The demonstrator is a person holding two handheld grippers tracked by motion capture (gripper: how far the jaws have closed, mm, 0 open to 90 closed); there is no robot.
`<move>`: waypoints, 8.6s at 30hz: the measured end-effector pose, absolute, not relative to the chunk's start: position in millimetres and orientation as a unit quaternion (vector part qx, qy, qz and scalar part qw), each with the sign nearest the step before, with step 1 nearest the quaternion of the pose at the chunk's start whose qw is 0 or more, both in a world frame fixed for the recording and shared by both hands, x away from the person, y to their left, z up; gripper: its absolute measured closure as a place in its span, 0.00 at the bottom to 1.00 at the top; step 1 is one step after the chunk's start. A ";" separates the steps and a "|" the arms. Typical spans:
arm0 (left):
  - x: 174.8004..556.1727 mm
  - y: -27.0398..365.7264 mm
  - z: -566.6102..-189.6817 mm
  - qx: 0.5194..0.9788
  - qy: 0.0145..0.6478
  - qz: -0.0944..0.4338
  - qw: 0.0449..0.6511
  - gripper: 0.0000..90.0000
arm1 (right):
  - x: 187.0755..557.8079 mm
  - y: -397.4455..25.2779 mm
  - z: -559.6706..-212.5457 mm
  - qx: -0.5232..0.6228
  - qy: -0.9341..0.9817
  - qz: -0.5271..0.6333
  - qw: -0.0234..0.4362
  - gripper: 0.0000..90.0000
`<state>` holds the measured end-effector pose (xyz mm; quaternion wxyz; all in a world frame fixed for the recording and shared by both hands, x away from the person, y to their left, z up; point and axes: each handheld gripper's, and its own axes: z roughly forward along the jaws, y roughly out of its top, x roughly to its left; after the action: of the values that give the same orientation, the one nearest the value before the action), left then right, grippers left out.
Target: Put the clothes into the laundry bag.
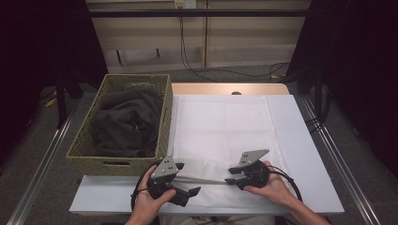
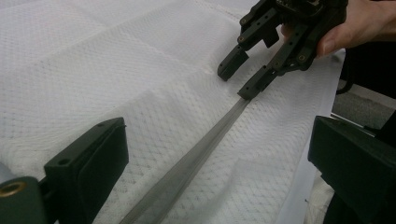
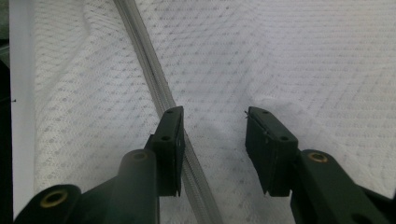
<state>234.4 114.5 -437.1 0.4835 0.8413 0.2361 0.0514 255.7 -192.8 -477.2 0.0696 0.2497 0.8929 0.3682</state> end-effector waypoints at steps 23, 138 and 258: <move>235.5 113.5 -437.8 0.846 0.235 0.052 0.475 0.06 | 277.1 -195.5 -477.2 0.291 0.881 0.362 0.090 0.89; 251.8 180.9 -378.9 0.817 0.255 0.090 0.509 0.07 | 307.0 -220.3 -380.5 0.293 0.796 0.525 0.075 1.00; 455.7 252.0 -425.4 0.859 0.471 0.105 0.168 0.48 | 313.0 -210.2 -405.1 0.308 0.822 0.474 0.073 1.00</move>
<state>455.7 252.0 -425.4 0.1676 0.8594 0.4714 0.1053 313.0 -210.2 -405.1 0.0727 0.3084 0.8217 0.4737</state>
